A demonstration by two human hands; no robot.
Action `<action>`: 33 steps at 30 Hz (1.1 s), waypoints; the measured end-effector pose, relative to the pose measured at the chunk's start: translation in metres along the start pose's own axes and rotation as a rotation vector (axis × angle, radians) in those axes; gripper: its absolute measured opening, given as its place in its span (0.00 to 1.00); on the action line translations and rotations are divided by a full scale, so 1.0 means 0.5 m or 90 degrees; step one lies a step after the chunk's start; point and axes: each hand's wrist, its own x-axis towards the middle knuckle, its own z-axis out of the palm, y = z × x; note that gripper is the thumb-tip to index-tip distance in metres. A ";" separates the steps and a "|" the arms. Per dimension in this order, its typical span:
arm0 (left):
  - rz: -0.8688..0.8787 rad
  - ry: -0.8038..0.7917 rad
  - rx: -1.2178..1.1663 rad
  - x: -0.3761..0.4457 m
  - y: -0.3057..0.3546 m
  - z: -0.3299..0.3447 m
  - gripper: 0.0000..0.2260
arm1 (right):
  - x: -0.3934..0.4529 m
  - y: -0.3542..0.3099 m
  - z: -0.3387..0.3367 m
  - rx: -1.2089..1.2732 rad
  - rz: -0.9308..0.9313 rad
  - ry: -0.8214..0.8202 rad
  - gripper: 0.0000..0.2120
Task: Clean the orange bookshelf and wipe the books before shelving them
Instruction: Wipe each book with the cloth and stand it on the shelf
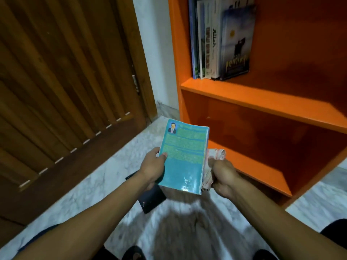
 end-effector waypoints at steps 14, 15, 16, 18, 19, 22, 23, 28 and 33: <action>0.120 -0.060 -0.069 -0.070 0.045 0.021 0.14 | -0.022 -0.034 -0.034 0.077 -0.071 -0.110 0.12; 0.123 -0.056 -0.099 -0.070 0.049 0.019 0.15 | -0.025 -0.039 -0.034 0.082 -0.069 -0.129 0.13; 0.124 -0.051 -0.128 -0.069 0.054 0.017 0.16 | -0.026 -0.042 -0.035 0.083 -0.068 -0.149 0.13; 0.123 -0.040 -0.161 -0.066 0.063 0.010 0.15 | -0.028 -0.047 -0.037 0.065 -0.069 -0.186 0.13; 0.120 -0.035 -0.169 -0.065 0.067 0.006 0.14 | -0.030 -0.049 -0.037 0.053 -0.073 -0.197 0.13; 0.111 -0.023 -0.203 -0.065 0.073 -0.003 0.08 | -0.039 -0.057 -0.030 0.050 -0.062 -0.184 0.13; 0.119 -0.024 -0.203 -0.066 0.075 -0.006 0.07 | -0.039 -0.061 -0.029 0.061 -0.052 -0.150 0.13; 0.168 -0.063 -0.140 -0.074 0.075 -0.004 0.08 | -0.017 -0.106 -0.050 0.087 -0.203 0.104 0.11; 0.129 -0.100 -0.163 -0.093 0.068 0.038 0.08 | -0.024 -0.127 -0.061 -0.366 -0.624 0.190 0.14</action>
